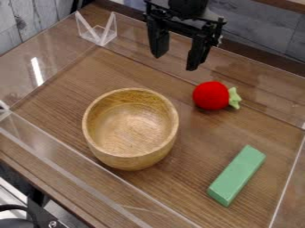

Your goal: Move the red fruit to the left

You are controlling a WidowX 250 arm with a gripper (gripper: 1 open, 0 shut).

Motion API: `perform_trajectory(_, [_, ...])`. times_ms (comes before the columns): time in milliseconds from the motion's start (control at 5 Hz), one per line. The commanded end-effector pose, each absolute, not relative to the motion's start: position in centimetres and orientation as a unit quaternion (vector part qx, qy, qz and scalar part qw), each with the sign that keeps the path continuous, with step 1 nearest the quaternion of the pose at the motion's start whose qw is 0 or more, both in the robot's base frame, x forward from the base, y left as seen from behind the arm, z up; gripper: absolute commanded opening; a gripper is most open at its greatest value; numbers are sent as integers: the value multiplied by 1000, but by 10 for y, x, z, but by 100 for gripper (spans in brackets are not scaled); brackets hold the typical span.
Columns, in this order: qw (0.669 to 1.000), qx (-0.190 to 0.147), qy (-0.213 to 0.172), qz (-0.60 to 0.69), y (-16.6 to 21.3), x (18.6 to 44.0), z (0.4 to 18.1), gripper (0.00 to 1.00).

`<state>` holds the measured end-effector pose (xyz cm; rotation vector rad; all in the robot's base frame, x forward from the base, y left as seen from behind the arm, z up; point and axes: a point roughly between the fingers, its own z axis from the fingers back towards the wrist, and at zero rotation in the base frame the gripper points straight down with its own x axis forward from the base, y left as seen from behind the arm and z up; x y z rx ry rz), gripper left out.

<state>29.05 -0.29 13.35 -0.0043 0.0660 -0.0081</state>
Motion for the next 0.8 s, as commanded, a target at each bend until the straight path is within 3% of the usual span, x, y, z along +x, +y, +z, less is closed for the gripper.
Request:
perform_trajectory(0, [999, -8, 36, -16, -10, 301, 124, 100])
perform_trajectory(400, [999, -20, 28, -5, -46, 321, 87, 100])
perform_trajectory(600, [1000, -20, 22, -11, -63, 339, 81, 100])
